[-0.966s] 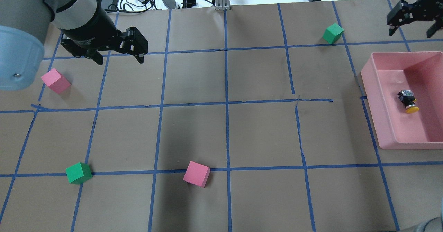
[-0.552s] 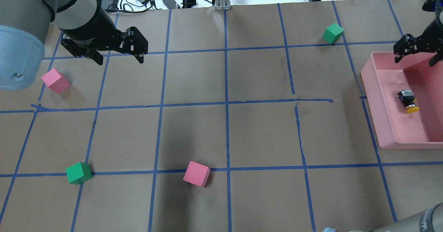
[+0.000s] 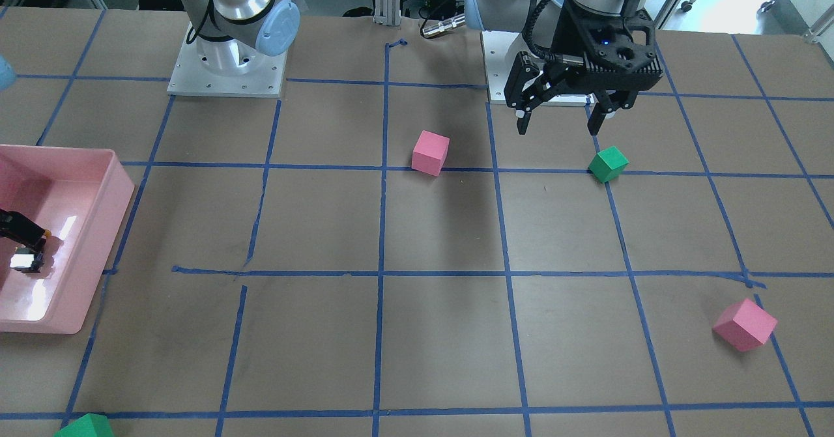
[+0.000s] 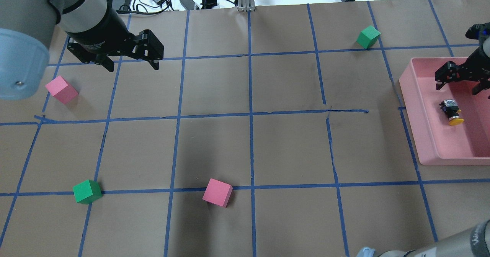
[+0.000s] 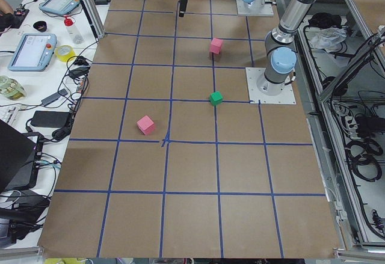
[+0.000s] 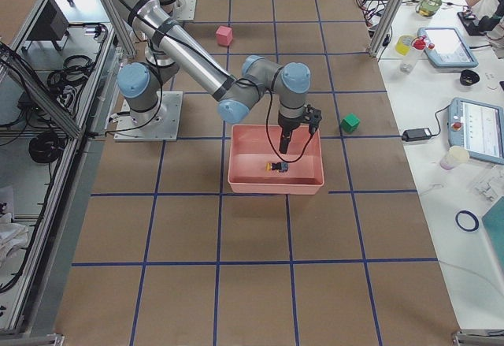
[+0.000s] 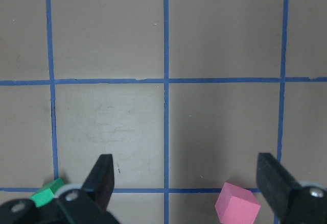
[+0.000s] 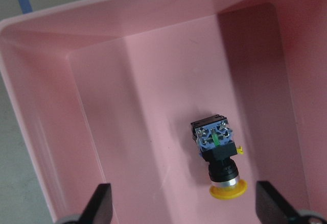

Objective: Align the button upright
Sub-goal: 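Lower the right gripper into the bin and grasp the button's black body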

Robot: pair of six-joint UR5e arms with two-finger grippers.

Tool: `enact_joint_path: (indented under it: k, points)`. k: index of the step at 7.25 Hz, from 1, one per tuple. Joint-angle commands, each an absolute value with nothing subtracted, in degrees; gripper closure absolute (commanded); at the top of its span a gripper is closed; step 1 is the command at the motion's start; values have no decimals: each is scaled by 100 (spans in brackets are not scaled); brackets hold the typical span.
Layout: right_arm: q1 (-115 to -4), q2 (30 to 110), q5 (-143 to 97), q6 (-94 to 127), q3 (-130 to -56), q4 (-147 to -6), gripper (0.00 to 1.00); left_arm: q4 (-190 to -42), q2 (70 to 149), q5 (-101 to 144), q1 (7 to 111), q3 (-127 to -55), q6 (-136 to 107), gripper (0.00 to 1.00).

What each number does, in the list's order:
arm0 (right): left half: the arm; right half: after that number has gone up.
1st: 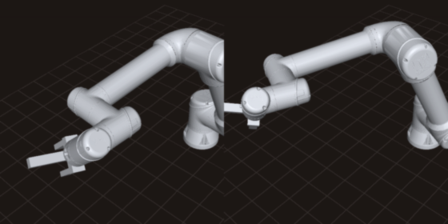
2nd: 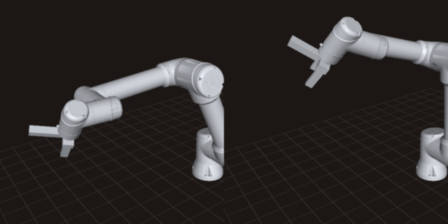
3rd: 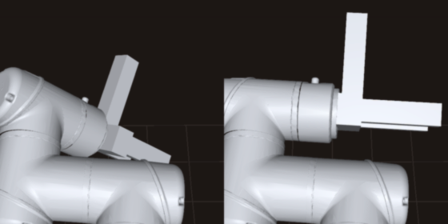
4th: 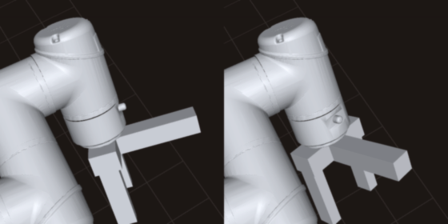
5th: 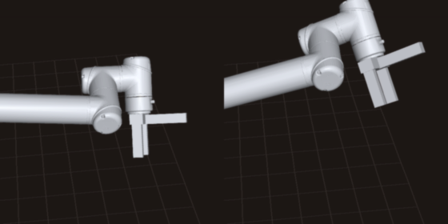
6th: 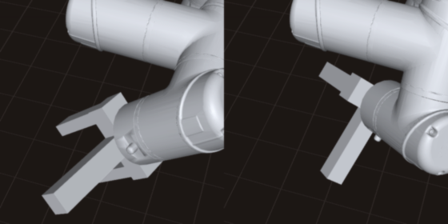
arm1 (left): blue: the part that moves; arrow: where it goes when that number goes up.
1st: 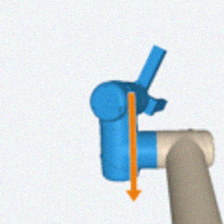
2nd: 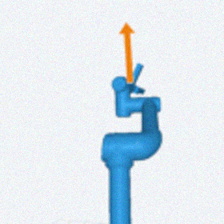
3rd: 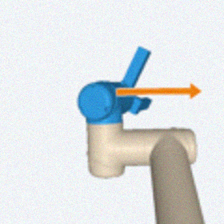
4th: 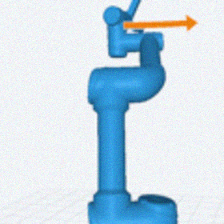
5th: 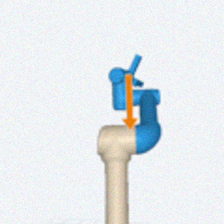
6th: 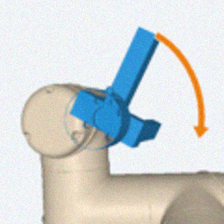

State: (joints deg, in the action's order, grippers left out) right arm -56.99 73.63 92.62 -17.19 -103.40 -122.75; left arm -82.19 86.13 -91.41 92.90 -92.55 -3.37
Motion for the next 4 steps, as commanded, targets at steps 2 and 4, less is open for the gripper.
enact_joint_path:
  k: [2,4]
  points:
    - [-5634,7330,9246,-2038,-10380,-12296,0,-8209,8613,-9141,9290,-9255,-343,0]
    - [-5442,7321,9185,-2057,-10380,-12313,0,-8209,8613,-9158,9290,-9255,-343,0]
